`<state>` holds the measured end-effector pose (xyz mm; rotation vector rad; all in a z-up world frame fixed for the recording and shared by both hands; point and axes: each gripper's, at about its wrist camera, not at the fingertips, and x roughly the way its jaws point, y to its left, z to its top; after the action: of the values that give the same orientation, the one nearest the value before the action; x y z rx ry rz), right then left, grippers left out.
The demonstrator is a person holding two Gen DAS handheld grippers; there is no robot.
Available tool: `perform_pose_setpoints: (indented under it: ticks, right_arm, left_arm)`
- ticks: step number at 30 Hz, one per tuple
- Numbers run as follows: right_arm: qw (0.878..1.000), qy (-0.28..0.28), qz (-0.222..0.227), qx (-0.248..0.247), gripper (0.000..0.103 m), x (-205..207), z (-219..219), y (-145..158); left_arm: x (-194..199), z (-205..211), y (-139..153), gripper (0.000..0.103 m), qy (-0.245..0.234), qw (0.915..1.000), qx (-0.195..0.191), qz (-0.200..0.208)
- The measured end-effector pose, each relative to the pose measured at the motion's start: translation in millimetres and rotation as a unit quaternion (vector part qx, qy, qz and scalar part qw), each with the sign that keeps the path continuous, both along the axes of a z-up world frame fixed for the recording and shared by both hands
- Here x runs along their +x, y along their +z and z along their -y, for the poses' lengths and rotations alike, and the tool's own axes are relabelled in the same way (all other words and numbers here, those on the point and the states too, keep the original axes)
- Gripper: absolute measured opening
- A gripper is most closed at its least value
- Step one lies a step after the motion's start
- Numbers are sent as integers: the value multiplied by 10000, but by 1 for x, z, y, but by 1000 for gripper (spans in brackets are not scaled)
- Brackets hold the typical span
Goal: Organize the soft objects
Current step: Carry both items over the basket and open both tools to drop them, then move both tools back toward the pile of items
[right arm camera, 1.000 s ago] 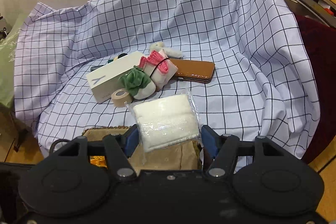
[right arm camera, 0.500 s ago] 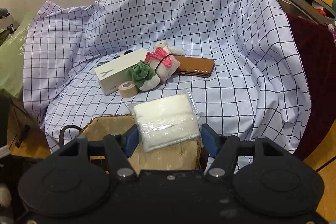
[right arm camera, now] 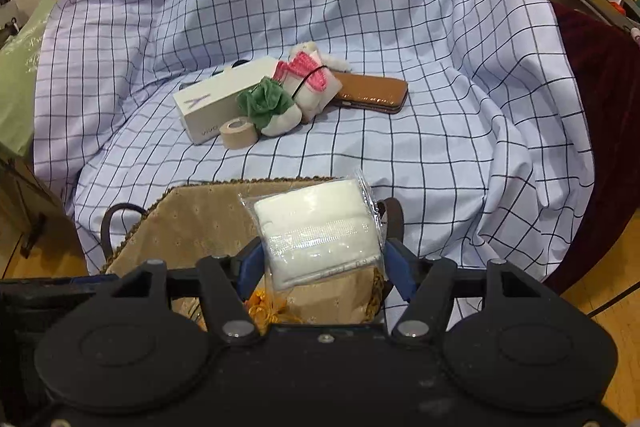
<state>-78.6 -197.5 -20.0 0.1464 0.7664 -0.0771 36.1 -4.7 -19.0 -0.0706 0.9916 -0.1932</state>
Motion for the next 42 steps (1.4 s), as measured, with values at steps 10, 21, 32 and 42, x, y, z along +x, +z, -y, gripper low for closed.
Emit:
perform_pose_setpoints:
  ticks: [10, 21, 32, 42]
  right_arm:
    - [10000, 1, -81, 37, 69, 2, 1, -3]
    - [9999, -47, -144, 75, 71, 3, 3, -6]
    - [9996, -103, -230, 94, 72, 4, 4, -10]
    - [9995, -136, -279, 112, 76, 5, 6, -13]
  left_arm:
    - [1, 0, -1, 66, -17, 10000, 10, -42]
    - [1, 1, -2, 69, -55, 10000, 31, -43]
    - [0, 1, -2, 69, -46, 10000, 31, -24]
    - [0, 3, -2, 71, -64, 9999, 80, 10]
